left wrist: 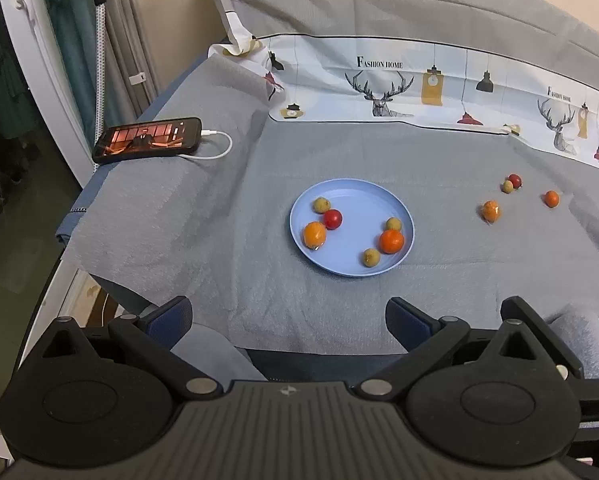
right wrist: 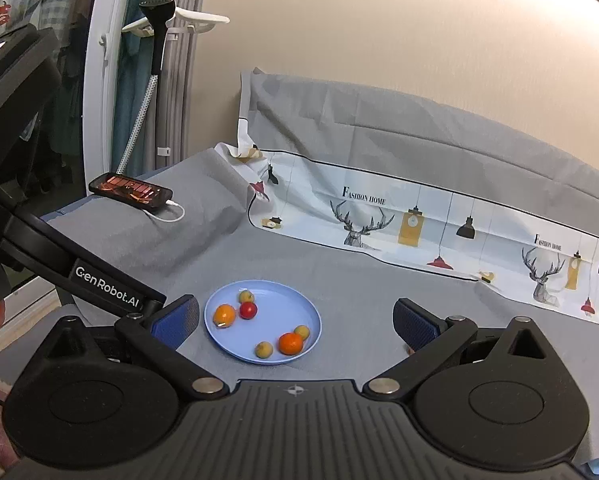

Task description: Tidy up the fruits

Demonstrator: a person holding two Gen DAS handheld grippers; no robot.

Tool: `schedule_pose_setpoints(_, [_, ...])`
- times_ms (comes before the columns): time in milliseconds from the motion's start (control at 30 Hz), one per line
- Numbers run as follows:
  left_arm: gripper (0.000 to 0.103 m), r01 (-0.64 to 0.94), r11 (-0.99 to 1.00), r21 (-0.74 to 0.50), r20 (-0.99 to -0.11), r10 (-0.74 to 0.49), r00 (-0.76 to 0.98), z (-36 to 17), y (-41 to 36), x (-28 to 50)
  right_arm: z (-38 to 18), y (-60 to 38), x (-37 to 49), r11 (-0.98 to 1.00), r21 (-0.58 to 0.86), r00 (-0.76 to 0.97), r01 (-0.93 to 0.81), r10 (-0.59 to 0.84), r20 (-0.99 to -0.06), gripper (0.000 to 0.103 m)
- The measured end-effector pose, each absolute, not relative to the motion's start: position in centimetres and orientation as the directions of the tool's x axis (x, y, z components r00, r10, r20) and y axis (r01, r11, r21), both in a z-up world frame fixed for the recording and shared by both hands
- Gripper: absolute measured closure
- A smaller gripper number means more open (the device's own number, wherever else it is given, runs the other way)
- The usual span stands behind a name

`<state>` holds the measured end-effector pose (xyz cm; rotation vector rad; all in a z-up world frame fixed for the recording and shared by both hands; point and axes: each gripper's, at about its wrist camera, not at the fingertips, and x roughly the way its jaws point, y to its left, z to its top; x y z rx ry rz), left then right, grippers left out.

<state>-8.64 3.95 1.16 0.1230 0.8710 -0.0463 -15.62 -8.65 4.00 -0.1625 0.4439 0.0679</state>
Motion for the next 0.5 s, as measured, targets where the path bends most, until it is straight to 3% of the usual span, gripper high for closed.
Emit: schedule_pose_setpoints(500, [0.0,0.09,0.992,0.087,-0.778,0.011,0.629,0.78,4.16,-8.23,4.02,-8.68,-15.56,0.985,-0.137,0.896,-0.104,0.033,-0.443,0.001])
